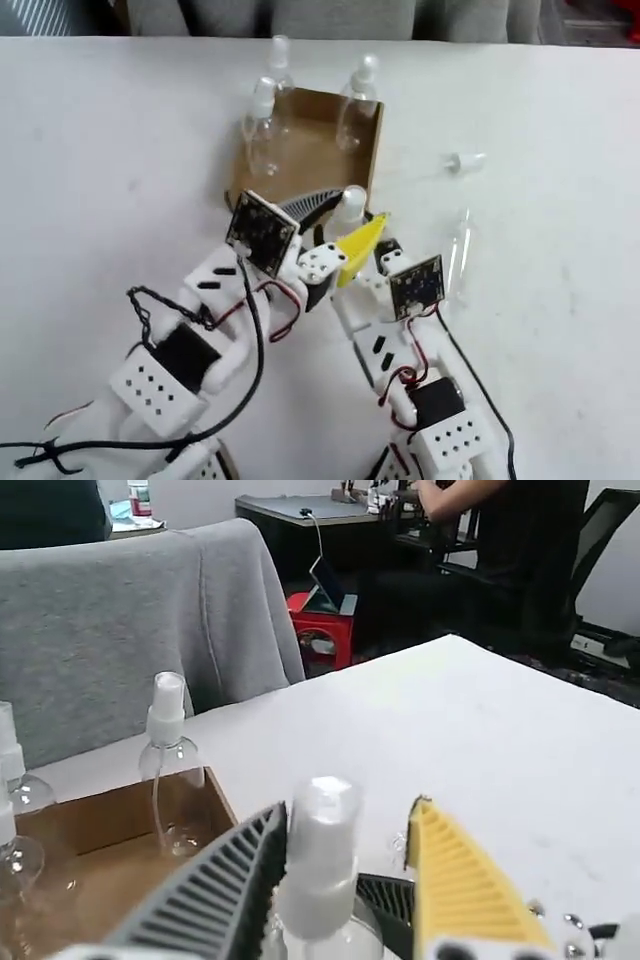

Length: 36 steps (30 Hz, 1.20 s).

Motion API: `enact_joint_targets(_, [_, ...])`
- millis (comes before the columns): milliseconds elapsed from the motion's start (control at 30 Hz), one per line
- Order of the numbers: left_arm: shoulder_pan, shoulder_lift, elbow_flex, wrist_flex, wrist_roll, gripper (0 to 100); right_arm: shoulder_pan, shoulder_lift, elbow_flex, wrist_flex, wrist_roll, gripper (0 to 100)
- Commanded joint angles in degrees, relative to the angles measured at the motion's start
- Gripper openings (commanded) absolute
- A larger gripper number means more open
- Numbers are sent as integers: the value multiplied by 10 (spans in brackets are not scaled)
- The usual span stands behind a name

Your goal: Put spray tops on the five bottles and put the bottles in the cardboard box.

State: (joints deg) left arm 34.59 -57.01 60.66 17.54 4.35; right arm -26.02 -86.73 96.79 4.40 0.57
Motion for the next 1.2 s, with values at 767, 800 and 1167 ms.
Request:
enact_joint_targets(767, [-22,-13,-156,61,-7,199,4,-3,4,-12,1,15])
enact_joint_targets(800, [-26,-26,-171,85,-7,199,4,-3,4,-12,1,15])
enact_joint_targets(1167, [-29,-204,-128,214,-8,13,79,-3,-43,-49,-43,15])
